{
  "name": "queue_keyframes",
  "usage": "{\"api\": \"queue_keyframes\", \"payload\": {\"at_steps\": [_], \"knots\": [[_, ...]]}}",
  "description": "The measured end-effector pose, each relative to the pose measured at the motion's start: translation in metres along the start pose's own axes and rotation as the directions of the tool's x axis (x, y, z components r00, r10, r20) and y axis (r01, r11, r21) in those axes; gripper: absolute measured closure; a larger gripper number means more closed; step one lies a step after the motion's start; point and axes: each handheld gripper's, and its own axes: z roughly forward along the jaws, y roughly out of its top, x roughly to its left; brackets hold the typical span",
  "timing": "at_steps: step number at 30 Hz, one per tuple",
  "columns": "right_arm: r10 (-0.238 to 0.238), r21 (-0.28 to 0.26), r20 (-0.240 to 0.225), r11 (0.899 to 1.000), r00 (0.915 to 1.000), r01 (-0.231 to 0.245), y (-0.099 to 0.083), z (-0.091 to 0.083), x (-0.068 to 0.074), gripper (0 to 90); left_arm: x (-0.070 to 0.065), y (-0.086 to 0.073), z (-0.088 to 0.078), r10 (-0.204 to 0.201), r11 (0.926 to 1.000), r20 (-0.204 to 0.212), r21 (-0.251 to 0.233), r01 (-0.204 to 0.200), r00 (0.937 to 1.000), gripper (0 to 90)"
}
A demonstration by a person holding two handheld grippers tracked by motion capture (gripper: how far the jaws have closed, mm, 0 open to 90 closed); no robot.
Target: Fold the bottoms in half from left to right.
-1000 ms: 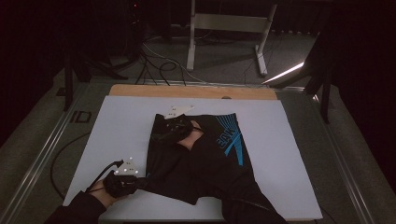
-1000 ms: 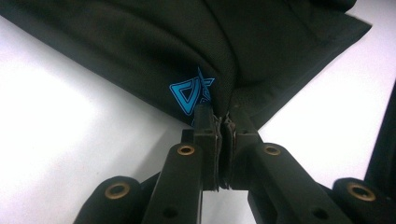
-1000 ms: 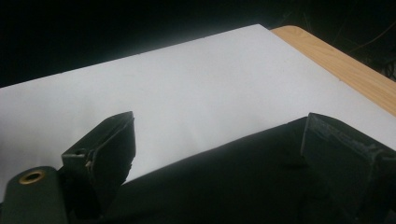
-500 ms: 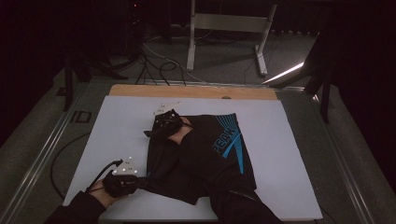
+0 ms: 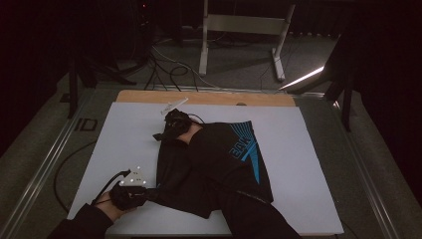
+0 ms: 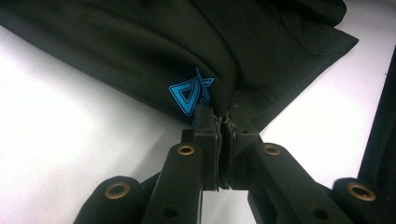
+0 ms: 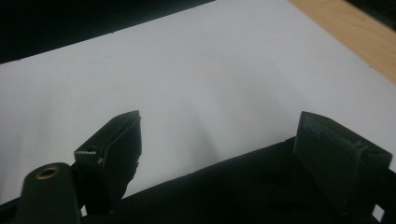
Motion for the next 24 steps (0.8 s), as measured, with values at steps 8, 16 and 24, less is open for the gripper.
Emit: {"api": "queue_keyframes", "payload": {"at_steps": [8, 16, 24], "knots": [[-0.004, 0.095, 0.004, 0.995, 1.0000, 0.004, 0.000, 0.013, -0.013, 15.3, 0.000, 0.000, 0.000, 0.001, 1.0000, -0.001, 0.003, -0.001, 1.0000, 85.3], [0.043, 0.134, 0.029, 0.990, 0.9986, -0.047, 0.001, 0.030, -0.010, 16.0, 0.001, 0.000, 0.000, 0.004, 1.0000, -0.001, 0.003, -0.004, 1.0000, 85.3], [0.104, 0.182, 0.161, 0.974, 0.9814, -0.133, -0.004, 0.042, -0.010, 28.3, 0.001, 0.000, 0.001, 0.003, 1.0000, -0.002, 0.004, -0.003, 1.0000, 85.3]]}}
